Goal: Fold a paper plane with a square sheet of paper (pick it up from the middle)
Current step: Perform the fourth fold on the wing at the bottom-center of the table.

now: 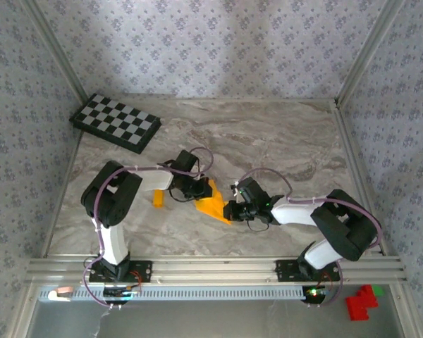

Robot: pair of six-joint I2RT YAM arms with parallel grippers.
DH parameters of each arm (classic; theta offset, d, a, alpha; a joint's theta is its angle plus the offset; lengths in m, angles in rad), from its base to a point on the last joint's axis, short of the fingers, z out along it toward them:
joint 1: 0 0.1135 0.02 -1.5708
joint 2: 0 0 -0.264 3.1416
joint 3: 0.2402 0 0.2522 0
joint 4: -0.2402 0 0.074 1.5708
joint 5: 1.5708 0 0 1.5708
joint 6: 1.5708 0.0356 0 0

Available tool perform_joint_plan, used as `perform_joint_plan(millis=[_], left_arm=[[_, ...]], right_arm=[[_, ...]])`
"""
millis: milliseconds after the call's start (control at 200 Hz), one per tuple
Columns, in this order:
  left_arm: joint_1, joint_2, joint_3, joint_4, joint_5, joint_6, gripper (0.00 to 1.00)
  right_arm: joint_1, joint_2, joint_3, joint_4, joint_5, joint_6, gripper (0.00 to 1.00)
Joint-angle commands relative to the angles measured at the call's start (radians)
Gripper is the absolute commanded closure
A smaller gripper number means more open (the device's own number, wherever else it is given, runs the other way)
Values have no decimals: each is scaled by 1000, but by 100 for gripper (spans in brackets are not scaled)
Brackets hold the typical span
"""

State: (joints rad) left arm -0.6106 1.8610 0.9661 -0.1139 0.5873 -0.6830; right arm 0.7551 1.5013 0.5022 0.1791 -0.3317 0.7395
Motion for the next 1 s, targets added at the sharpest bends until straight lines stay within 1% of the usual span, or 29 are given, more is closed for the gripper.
perform_joint_plan(millis=[0, 230, 515, 690, 865, 944, 994], left_arm=[[32, 23, 27, -29, -55, 36, 96], [88, 38, 42, -43, -76, 67, 94], [162, 65, 54, -32, -65, 79, 91], [209, 55, 61, -29, -69, 83, 88], [229, -16, 51, -9, -40, 66, 84], [218, -70, 28, 6, -12, 48, 83], [207, -107, 12, 8, 0, 43, 82]], right_arm=[[5, 30, -44, -235, 70, -26, 99], [7, 27, -47, -240, 71, -26, 99], [9, 21, -50, -244, 76, -28, 100], [10, 19, -54, -241, 74, -26, 100], [13, -1, -41, -231, 67, -26, 98], [13, -29, -15, -220, 55, -36, 94], [13, -54, 6, -208, 45, -41, 90]])
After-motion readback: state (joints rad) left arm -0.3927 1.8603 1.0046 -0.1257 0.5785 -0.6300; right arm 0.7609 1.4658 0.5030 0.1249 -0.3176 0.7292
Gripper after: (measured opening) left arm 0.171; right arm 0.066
